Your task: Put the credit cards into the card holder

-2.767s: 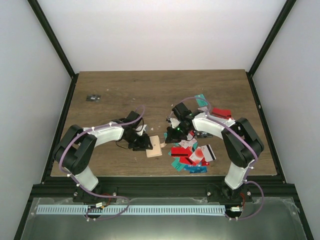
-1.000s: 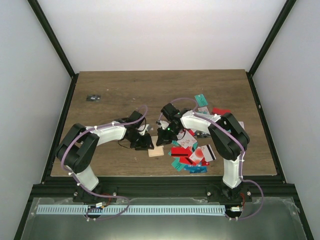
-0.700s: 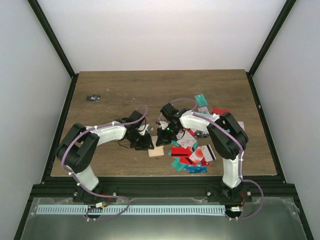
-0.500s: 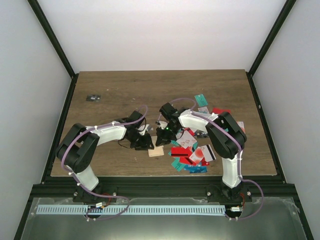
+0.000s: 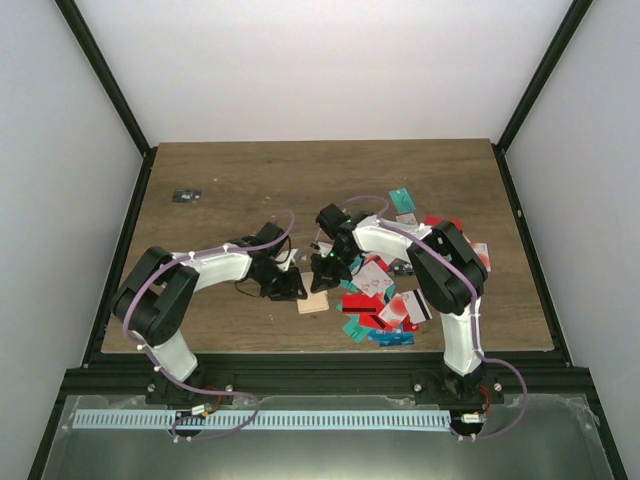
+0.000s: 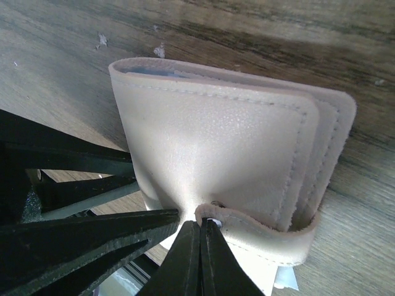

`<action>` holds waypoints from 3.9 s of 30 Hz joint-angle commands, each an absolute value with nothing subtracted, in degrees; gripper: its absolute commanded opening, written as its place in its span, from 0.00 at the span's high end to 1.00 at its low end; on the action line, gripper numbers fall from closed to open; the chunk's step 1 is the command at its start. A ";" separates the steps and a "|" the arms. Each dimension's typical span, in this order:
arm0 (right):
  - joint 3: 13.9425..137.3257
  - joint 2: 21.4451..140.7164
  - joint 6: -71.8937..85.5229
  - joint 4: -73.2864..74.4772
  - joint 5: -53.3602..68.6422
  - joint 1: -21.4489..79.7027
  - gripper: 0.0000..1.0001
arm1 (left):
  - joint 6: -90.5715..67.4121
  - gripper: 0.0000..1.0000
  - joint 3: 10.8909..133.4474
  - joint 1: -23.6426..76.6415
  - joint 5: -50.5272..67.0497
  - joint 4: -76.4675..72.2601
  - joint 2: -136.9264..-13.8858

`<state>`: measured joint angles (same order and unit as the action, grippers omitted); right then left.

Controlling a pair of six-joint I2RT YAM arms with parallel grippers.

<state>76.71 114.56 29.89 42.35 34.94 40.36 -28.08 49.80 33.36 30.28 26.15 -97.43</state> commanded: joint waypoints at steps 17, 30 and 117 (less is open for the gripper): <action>78.20 112.40 30.32 42.63 30.06 41.00 0.99 | -27.51 0.76 47.92 34.54 28.68 26.86 -101.06; 76.76 110.18 31.06 42.49 29.48 40.44 0.99 | -27.73 0.76 49.07 34.54 27.33 28.27 -102.23; 78.26 128.41 33.48 50.82 21.70 48.65 0.99 | -29.00 0.80 52.97 36.12 29.31 27.81 -102.65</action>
